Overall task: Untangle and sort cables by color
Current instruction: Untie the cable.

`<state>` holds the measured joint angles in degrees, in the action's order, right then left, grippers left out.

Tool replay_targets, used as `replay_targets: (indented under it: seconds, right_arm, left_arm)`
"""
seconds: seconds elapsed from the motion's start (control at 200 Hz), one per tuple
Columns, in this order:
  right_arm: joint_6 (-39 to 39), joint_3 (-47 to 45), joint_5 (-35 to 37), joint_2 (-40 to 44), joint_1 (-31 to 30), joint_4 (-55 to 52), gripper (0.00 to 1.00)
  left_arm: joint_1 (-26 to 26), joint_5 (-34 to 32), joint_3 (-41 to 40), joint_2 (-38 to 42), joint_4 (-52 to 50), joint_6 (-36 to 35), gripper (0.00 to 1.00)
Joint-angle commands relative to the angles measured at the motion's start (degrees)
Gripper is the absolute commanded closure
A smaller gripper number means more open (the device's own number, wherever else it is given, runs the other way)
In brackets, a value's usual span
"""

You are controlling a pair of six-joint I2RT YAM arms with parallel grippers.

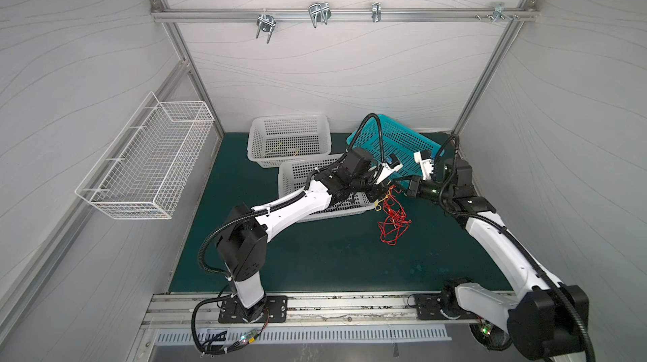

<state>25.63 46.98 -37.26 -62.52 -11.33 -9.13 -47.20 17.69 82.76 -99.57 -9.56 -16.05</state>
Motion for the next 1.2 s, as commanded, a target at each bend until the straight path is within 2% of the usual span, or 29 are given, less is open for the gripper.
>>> replay_targets:
  seconds: [0.0, 0.235, 0.375, 0.505, 0.555, 0.785, 1.196]
  right_arm:
    - [-0.91, -1.24, 3.86, 3.32, 0.27, -3.68, 1.00]
    - [0.33, -3.72, 11.67, 10.37, 4.66, -7.15, 1.00]
    - [0.50, -3.48, 19.58, 12.20, 6.01, -11.45, 1.00]
    - [1.17, -4.18, 20.73, 13.32, 7.94, -12.06, 1.00]
    - [1.03, -4.79, 18.72, 14.14, 8.80, -11.09, 1.00]
    - [1.13, -5.00, 18.36, 16.91, 11.31, -13.26, 1.00]
    - [3.32, -3.27, 33.70, 19.96, 14.93, -22.14, 1.00]
  left_arm:
    - [0.65, -3.01, 0.76, 1.87, 2.42, -0.36, 1.00]
    - [2.97, -6.51, 0.08, 2.19, -0.13, 1.82, 1.00]
    - [3.08, -7.88, -1.23, 3.27, -0.62, 1.28, 1.00]
    - [3.33, -11.16, -2.12, 4.01, -0.68, 1.85, 1.00]
    - [3.72, -12.32, -2.17, 3.83, -0.80, 2.44, 1.00]
    - [5.77, -18.80, 1.50, 1.72, -4.77, 8.12, 1.00]
    - [6.58, -25.28, 2.41, 1.03, -8.81, 9.45, 1.00]
